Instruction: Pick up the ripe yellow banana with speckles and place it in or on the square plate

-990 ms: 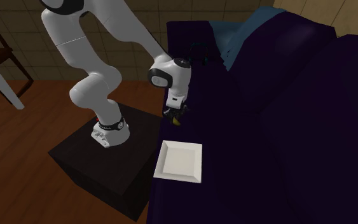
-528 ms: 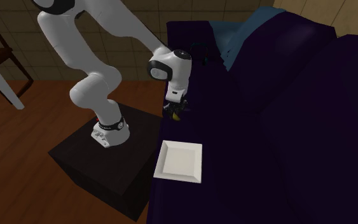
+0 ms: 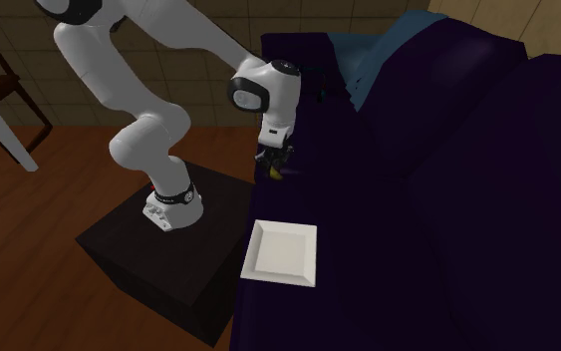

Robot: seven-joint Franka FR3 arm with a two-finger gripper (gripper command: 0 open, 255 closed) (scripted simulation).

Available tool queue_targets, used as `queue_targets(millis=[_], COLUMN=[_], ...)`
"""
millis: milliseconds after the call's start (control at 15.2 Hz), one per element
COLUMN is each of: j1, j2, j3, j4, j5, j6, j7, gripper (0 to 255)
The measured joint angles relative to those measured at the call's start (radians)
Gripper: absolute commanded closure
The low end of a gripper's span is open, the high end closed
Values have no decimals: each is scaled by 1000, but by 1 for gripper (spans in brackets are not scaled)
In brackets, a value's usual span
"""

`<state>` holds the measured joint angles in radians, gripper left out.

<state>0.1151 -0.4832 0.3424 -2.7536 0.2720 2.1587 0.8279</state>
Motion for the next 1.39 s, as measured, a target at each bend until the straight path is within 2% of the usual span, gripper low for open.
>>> queue_targets(millis=[198, 396, 858, 1386], j1=[-9, -57, -174, -283], j2=[-20, 2, 119, 300], j3=[-15, -63, -173, -287], j4=[20, 36, 109, 269], j5=[-12, -56, -164, -258], j6=[-41, -43, -10, 7], j7=[-9, -69, -213, -367], gripper=[255, 255, 255, 255])
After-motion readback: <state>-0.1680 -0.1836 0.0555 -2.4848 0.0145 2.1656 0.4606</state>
